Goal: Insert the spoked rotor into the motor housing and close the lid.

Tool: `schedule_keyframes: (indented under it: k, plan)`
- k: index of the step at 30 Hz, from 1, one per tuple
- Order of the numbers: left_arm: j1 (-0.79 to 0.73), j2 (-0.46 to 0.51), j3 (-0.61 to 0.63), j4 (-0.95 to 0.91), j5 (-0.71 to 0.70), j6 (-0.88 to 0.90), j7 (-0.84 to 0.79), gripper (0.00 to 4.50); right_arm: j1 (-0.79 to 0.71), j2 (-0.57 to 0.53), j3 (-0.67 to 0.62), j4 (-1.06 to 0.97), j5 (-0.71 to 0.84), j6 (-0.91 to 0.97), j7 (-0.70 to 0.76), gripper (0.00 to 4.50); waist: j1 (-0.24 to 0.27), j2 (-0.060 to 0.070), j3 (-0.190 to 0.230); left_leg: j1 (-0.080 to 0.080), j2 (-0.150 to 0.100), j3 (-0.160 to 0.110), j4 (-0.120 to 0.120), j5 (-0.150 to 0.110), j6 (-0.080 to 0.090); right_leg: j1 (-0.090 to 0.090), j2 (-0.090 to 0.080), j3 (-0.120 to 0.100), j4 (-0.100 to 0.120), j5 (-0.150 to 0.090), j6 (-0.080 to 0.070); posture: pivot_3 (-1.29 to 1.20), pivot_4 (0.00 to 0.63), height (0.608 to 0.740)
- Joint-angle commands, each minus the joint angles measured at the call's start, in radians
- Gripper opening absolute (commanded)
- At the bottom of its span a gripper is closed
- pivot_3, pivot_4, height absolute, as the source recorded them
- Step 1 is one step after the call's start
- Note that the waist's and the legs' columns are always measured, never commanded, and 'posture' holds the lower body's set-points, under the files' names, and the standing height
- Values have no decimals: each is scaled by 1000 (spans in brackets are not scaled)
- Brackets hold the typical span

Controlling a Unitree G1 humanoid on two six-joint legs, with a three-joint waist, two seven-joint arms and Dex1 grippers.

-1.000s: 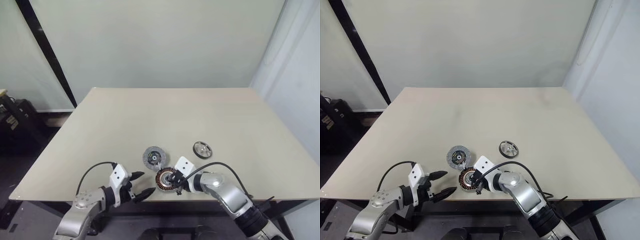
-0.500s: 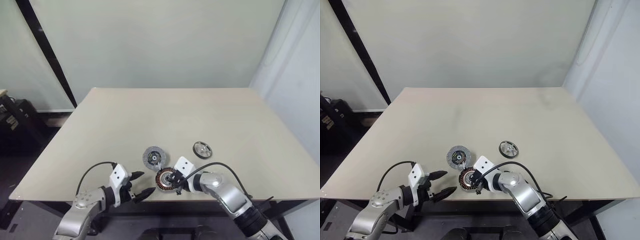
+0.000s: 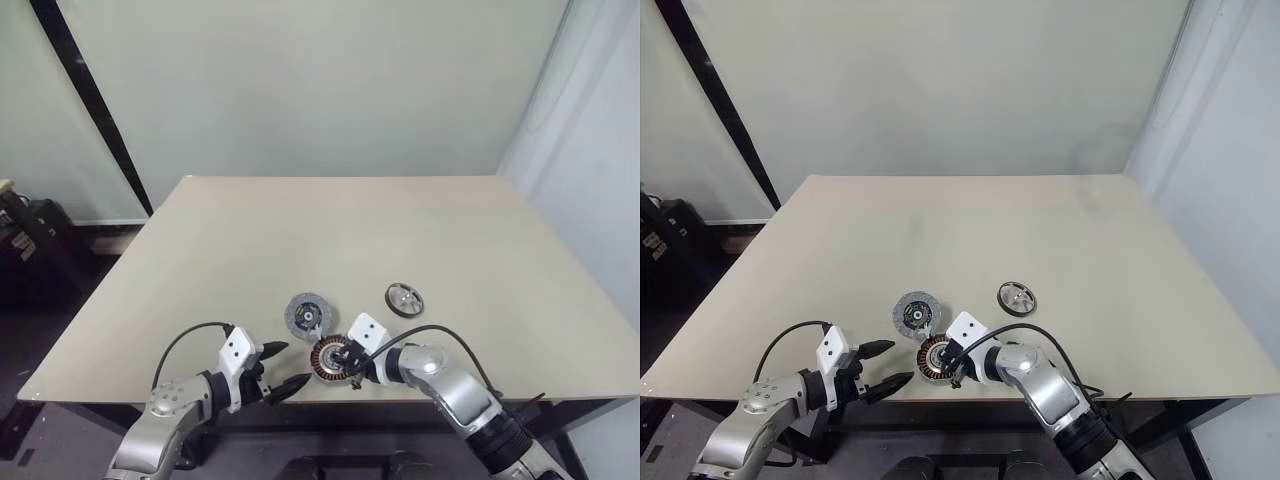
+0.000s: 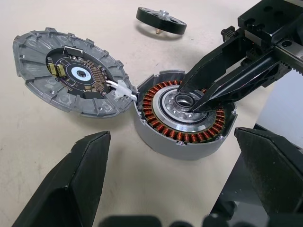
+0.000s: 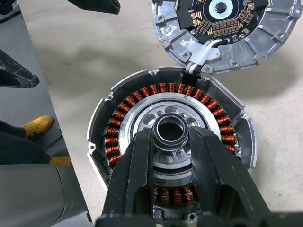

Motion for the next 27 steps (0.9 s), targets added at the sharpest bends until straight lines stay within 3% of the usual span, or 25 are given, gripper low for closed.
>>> schedule_keyframes:
  k: [1,5,14,21,24,27]
  plan:
    - [-11,3,18,-23,2,-20,2,4500,-5,3,-6,4,-6,-1,-1,795,0,0,0,0,0,0,0,0,0,0,0,0,0,0,0,0,0,740]
    - [-13,2,18,-19,2,-23,2,4500,-5,1,-7,6,-8,-1,0,795,0,0,0,0,0,0,0,0,0,0,0,0,0,0,0,0,0,740]
    - [-14,1,15,-21,2,-23,3,4500,-2,-5,-10,-32,-6,14,3,3866,0,0,0,0,0,-1,2,0,0,1,0,0,0,0,0,0,0,740]
    - [-11,2,18,-19,1,-24,5,4500,2,-14,-34,-134,37,88,17,3866,0,0,0,-1,0,0,3,0,0,0,0,0,0,0,0,0,0,740]
    - [-10,2,20,-20,0,-23,7,4500,-4,-25,-35,-164,40,115,17,3249,0,0,0,-1,0,0,2,0,0,0,0,0,0,0,0,0,0,740]
    - [-11,3,24,-17,-3,-21,8,4500,-14,-24,-36,-173,35,140,5,2218,0,0,0,-1,0,0,1,0,0,-1,0,0,0,0,0,0,0,740]
